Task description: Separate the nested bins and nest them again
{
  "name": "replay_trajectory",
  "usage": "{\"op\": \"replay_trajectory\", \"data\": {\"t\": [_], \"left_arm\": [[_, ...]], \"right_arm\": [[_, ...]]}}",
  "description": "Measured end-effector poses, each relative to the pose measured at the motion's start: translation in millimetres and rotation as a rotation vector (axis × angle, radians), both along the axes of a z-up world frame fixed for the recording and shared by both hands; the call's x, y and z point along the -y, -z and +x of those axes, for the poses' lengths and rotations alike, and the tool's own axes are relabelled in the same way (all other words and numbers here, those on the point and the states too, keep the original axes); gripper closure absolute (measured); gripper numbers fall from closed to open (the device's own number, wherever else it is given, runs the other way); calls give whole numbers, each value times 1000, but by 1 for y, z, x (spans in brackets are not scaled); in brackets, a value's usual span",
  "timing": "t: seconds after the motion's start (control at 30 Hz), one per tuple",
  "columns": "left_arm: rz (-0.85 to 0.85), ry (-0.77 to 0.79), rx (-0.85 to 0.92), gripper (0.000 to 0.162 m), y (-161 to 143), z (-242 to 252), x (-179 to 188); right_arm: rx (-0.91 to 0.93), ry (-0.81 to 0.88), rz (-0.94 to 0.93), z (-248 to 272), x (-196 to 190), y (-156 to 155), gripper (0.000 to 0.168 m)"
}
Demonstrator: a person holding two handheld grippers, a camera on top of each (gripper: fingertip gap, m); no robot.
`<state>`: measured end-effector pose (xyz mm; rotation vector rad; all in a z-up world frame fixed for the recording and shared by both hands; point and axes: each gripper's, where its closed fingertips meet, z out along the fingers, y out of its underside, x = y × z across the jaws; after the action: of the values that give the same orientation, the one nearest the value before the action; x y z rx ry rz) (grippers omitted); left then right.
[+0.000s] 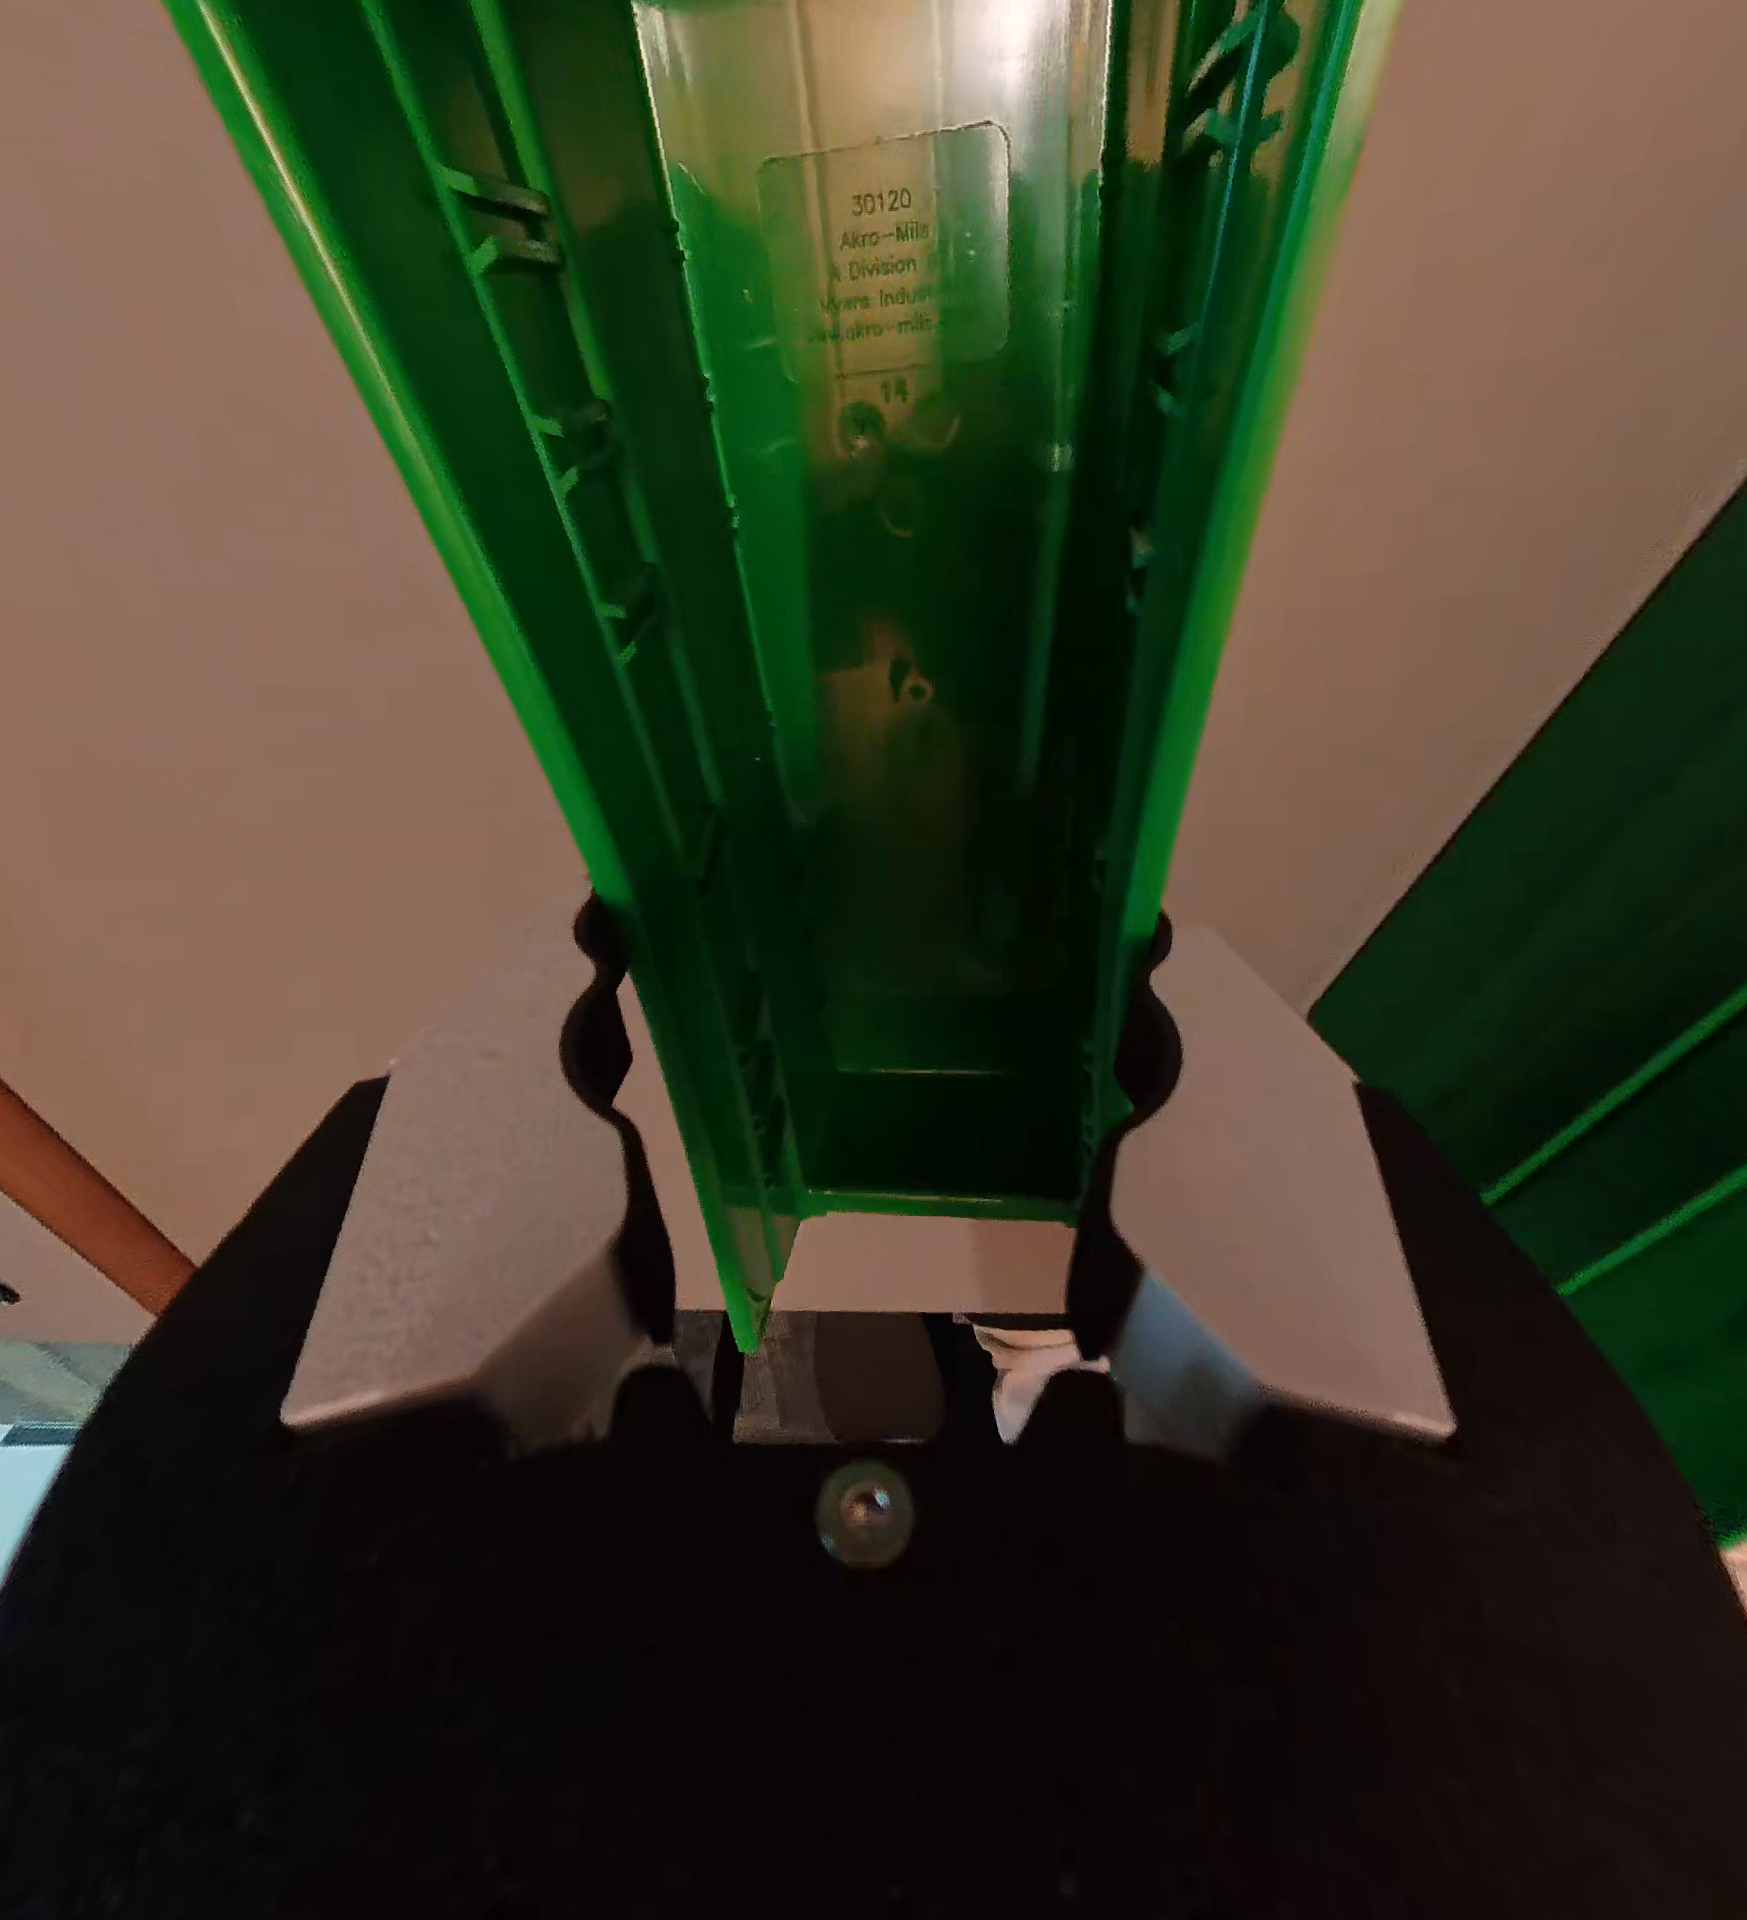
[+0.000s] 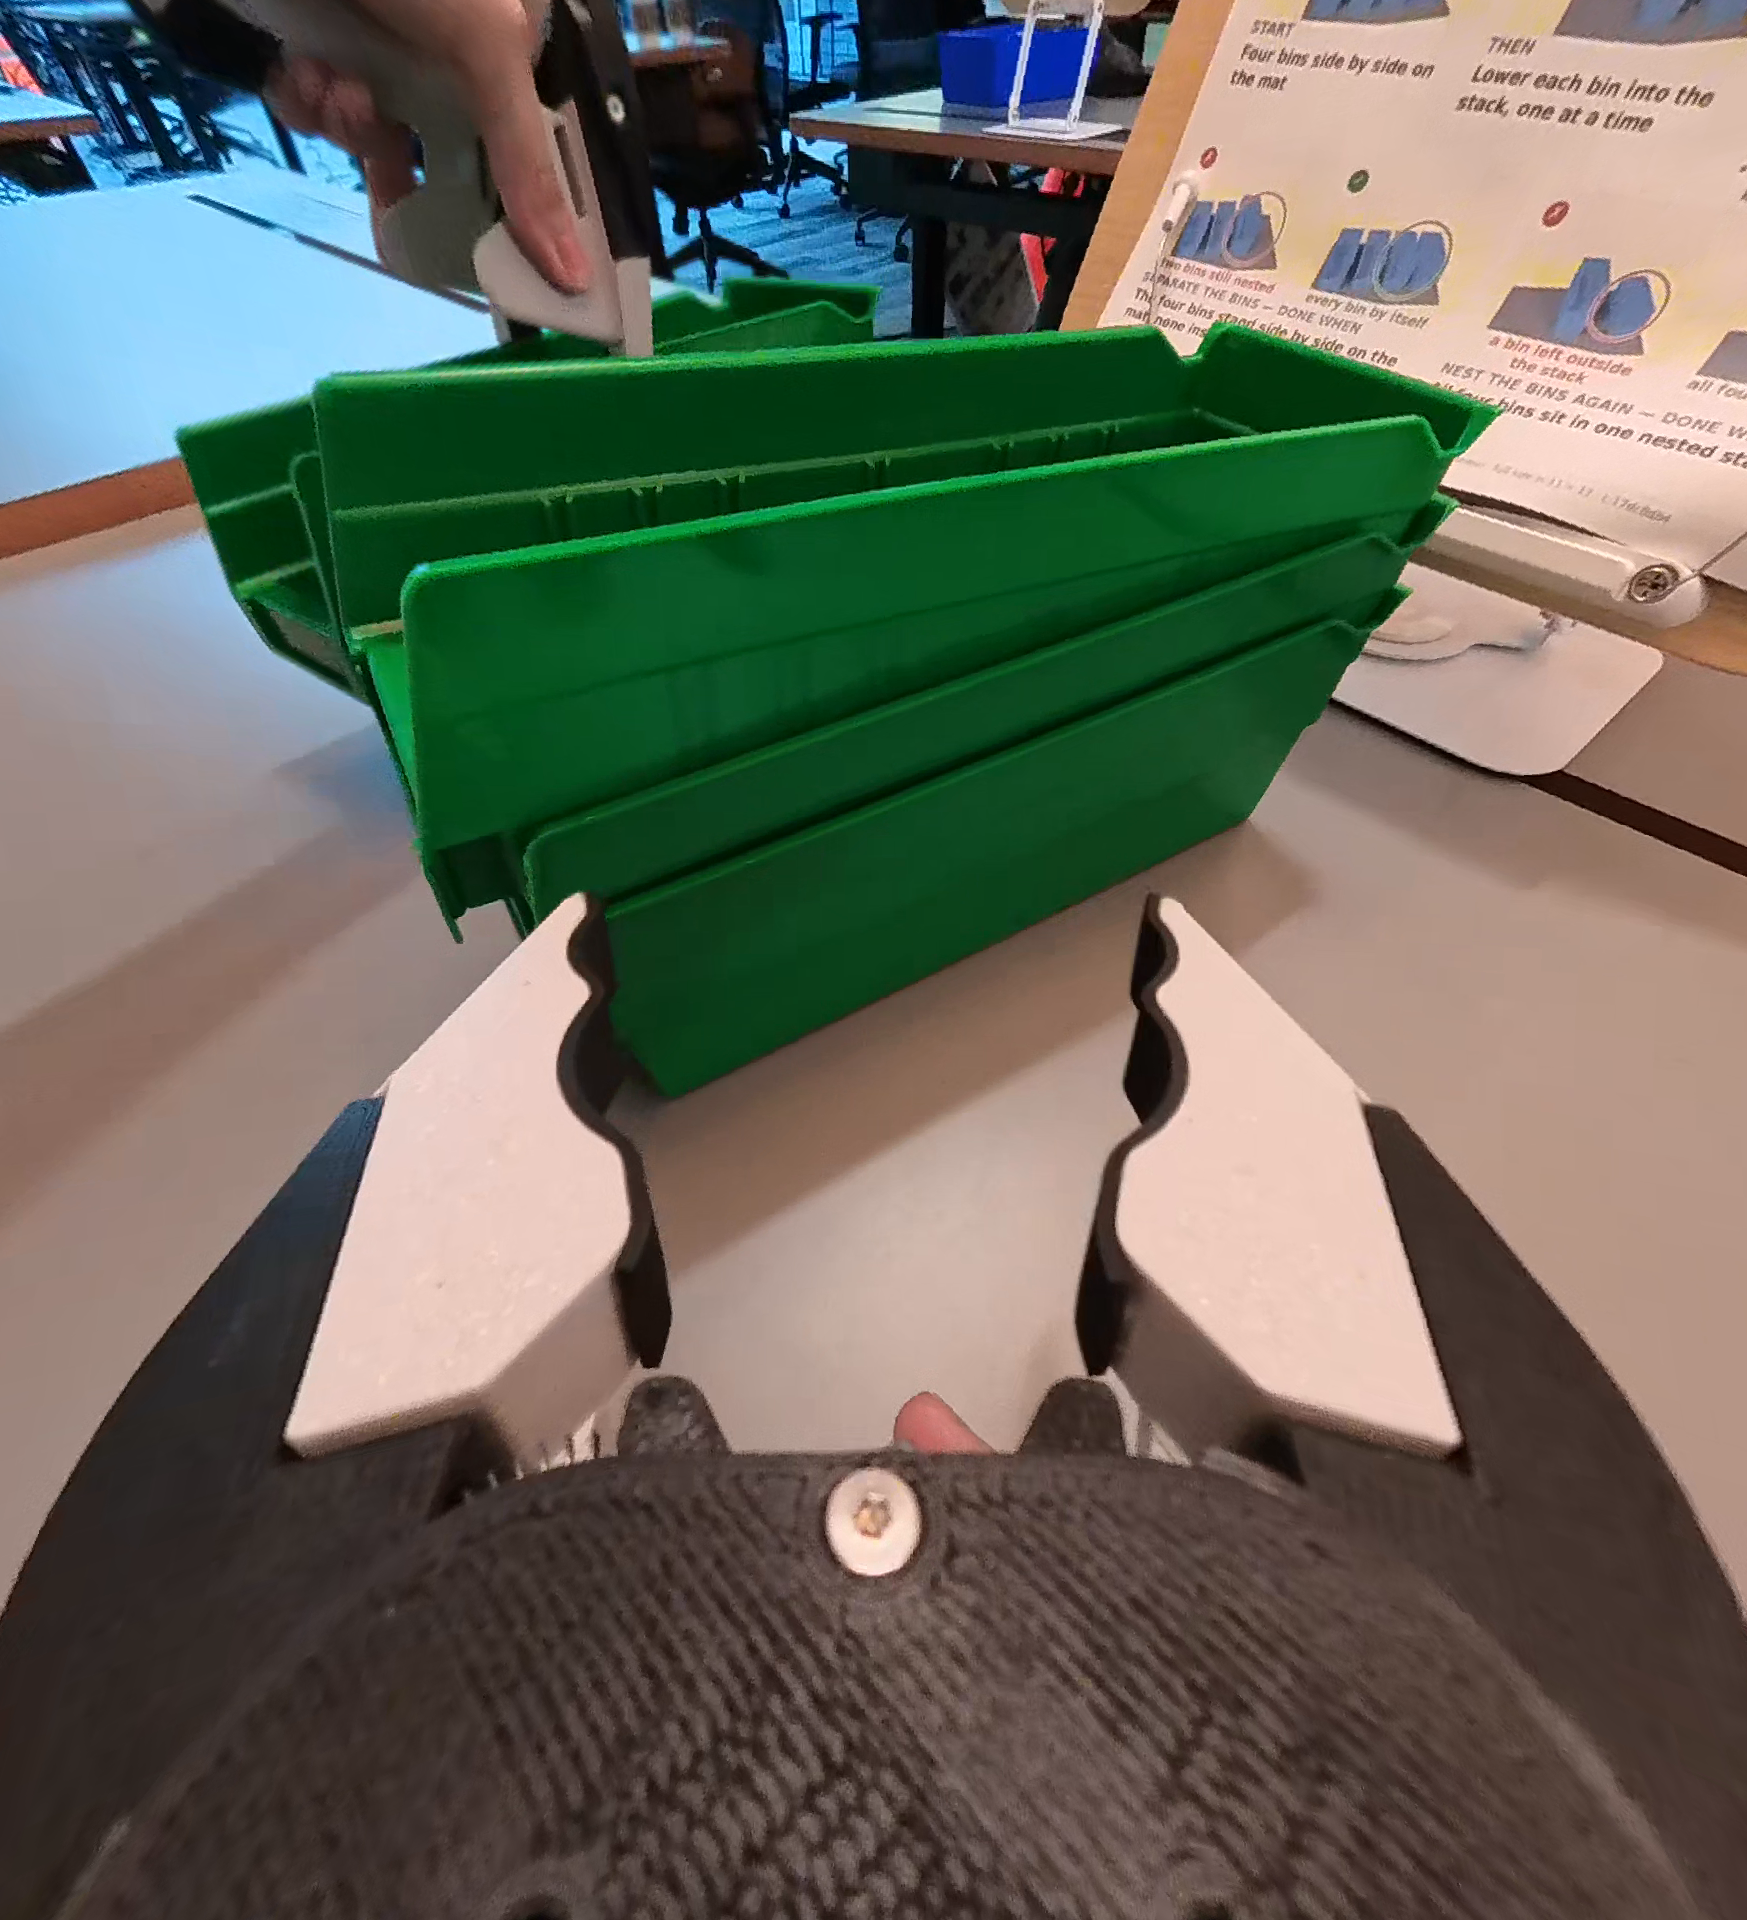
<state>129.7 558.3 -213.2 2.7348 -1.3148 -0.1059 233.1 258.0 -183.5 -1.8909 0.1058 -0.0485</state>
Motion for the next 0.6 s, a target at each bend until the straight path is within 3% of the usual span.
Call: {"op": "replay_trajectory", "data": {"t": [0.6], "left_arm": [[33, 98, -66, 67, 28, -4, 3]], "right_arm": [[-26, 27, -4, 8, 6, 1, 61]]}}
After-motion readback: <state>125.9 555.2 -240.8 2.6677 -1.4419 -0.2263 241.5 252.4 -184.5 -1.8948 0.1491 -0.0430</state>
